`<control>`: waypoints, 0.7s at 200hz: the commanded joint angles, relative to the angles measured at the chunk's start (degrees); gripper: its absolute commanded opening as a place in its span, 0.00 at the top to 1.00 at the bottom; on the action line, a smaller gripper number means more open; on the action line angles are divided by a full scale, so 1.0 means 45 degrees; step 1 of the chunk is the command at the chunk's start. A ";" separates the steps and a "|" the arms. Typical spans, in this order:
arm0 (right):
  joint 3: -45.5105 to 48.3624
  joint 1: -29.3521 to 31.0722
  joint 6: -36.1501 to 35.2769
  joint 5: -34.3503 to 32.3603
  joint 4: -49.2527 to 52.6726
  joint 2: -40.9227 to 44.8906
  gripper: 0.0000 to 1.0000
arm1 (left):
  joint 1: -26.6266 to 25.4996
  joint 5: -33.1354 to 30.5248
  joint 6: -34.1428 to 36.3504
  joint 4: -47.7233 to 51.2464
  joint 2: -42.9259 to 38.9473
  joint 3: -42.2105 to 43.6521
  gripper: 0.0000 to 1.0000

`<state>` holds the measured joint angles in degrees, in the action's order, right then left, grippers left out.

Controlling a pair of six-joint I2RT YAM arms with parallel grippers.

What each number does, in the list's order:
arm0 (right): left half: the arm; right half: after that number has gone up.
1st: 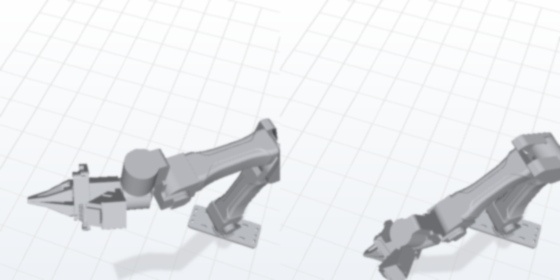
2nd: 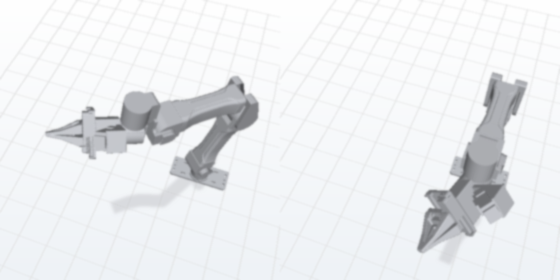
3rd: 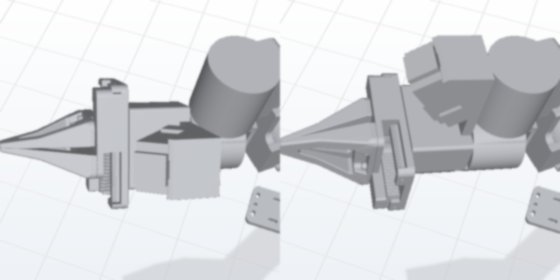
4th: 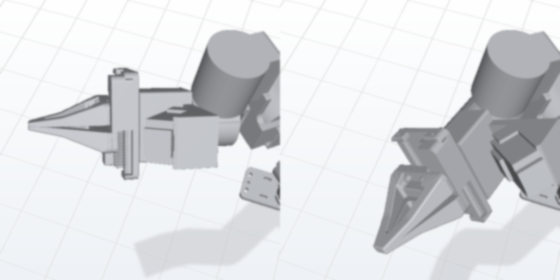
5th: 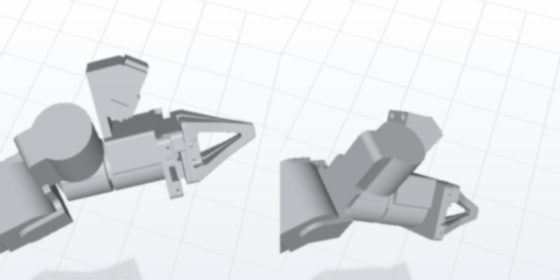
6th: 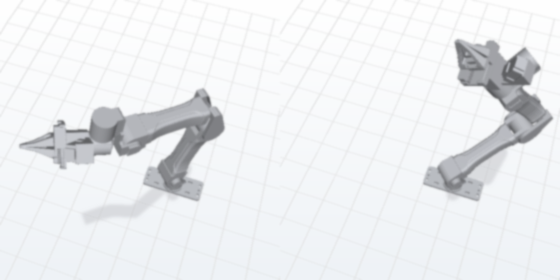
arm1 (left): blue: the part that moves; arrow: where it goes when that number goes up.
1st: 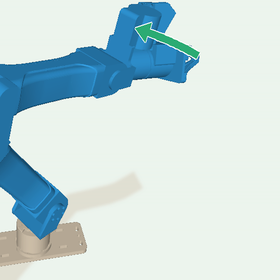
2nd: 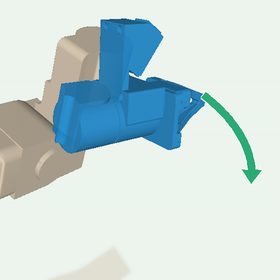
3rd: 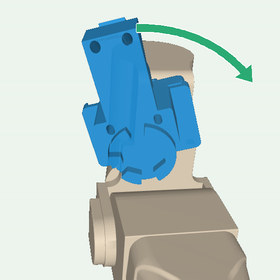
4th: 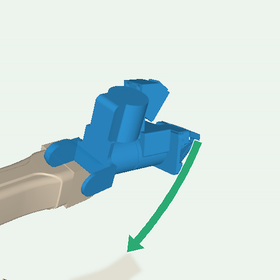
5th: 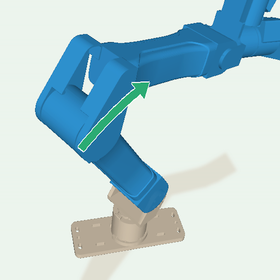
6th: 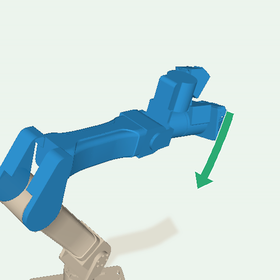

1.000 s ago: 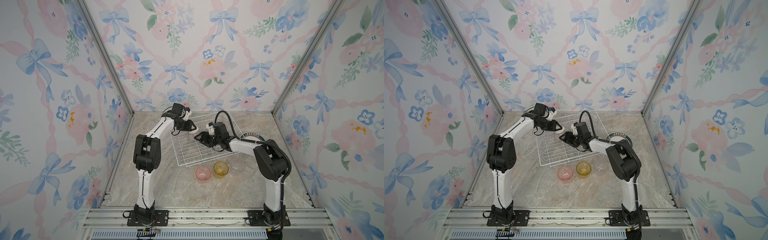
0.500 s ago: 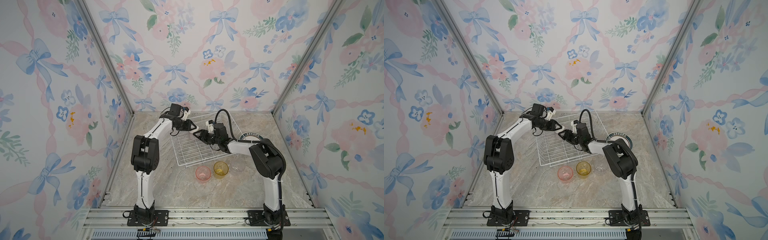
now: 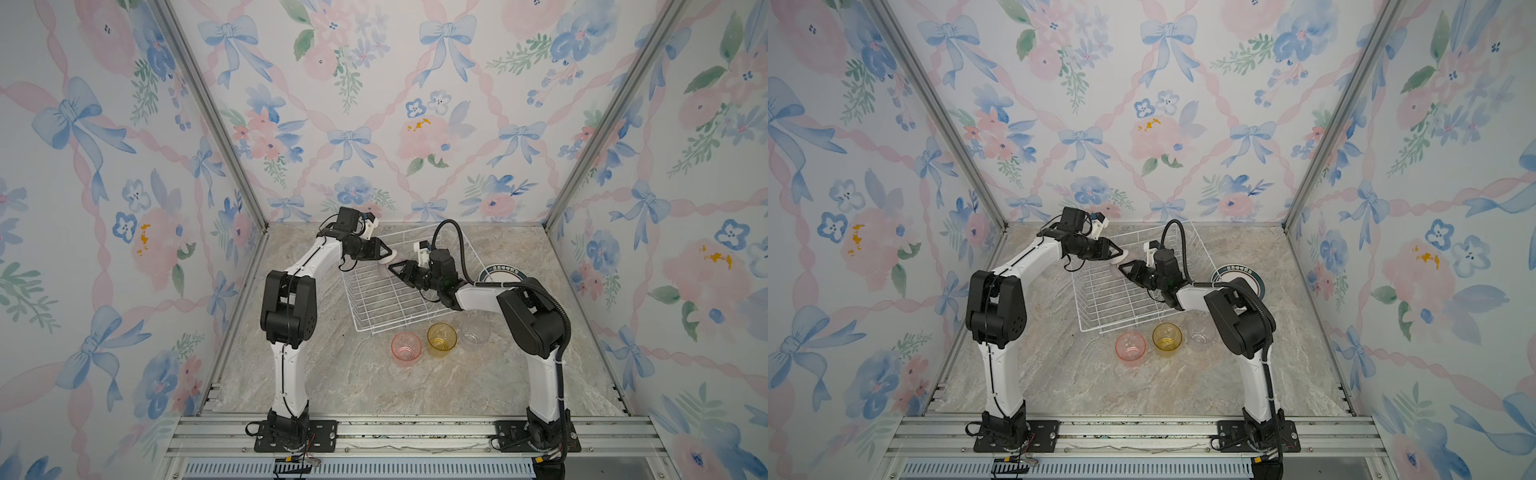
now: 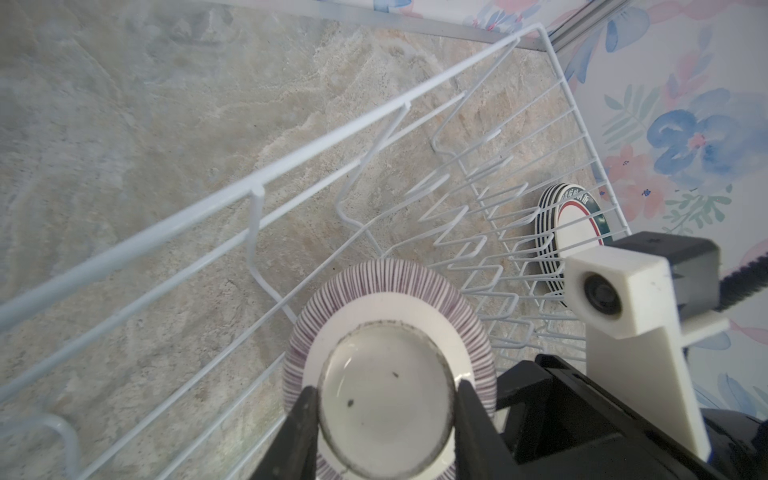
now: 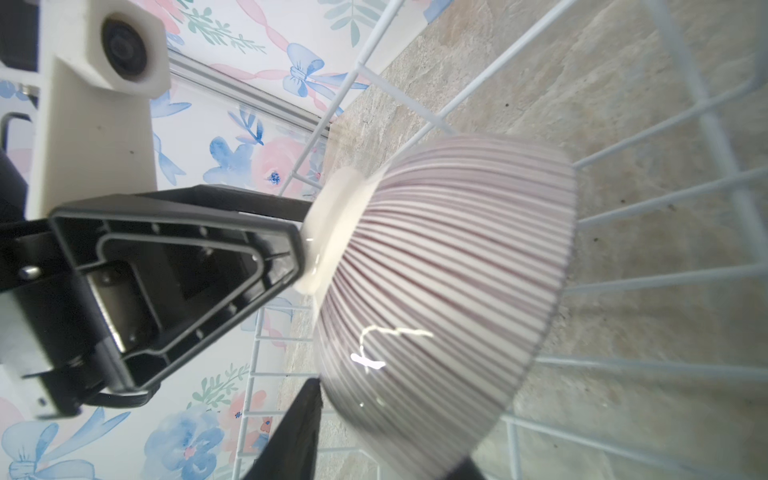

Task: Unload the mixed dishes from the dish rack

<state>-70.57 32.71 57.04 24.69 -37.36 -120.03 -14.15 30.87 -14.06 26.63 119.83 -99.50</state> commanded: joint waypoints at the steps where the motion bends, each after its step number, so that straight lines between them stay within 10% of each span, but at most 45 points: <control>1: -0.0265 0.0153 0.0022 -0.0343 -0.1643 0.0032 0.62 | -0.0078 0.0185 0.0078 0.0312 -0.0184 0.0503 0.61; 140: 0.0032 -0.0047 -0.0033 -0.0751 -0.0927 0.0245 0.62 | -0.0015 0.0132 0.0218 0.0312 -0.0296 0.0823 0.61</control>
<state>-71.96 32.69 56.73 20.78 -39.75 -120.14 -14.26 30.96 -13.98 27.31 119.83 -96.44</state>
